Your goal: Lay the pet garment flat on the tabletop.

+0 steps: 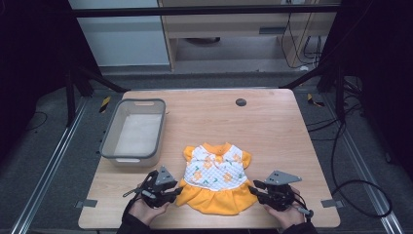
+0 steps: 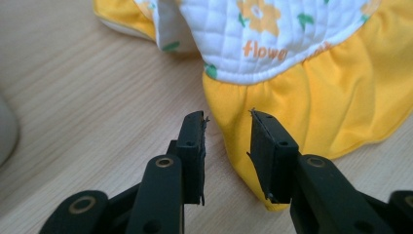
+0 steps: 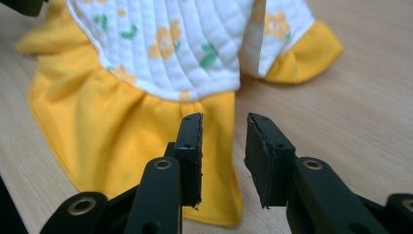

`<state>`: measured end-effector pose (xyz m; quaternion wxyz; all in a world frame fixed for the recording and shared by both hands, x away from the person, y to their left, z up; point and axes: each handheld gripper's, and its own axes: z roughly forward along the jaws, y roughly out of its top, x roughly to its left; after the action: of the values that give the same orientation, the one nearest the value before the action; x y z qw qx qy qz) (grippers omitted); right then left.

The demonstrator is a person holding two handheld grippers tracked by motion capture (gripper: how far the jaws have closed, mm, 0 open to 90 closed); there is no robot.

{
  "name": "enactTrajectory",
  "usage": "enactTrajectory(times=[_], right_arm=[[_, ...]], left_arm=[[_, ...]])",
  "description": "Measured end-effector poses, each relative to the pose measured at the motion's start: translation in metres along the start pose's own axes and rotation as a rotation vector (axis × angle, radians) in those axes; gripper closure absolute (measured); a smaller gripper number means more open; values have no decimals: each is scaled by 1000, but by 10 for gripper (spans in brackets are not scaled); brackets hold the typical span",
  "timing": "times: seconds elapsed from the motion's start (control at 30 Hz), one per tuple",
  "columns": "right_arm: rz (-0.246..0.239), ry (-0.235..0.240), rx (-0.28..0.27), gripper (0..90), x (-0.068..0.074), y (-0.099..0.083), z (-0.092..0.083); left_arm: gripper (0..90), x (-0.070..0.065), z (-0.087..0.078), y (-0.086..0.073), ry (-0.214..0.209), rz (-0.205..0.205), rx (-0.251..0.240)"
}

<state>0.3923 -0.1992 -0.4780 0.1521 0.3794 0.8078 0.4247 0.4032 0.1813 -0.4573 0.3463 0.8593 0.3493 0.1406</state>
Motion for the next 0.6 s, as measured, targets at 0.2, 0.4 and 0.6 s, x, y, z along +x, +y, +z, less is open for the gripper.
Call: enactTrajectory(times=[0.2, 0.4, 0.6], right_arm=[[-9, 68, -36, 734, 14, 3, 4], [-55, 57, 89, 794, 16, 4, 35], [-17, 115, 164, 851, 15, -4, 33]], left_arm=[[713, -20, -1, 4, -23, 22, -43], [739, -27, 37, 8, -6, 77, 72], [753, -27, 35, 0, -93, 33, 116]])
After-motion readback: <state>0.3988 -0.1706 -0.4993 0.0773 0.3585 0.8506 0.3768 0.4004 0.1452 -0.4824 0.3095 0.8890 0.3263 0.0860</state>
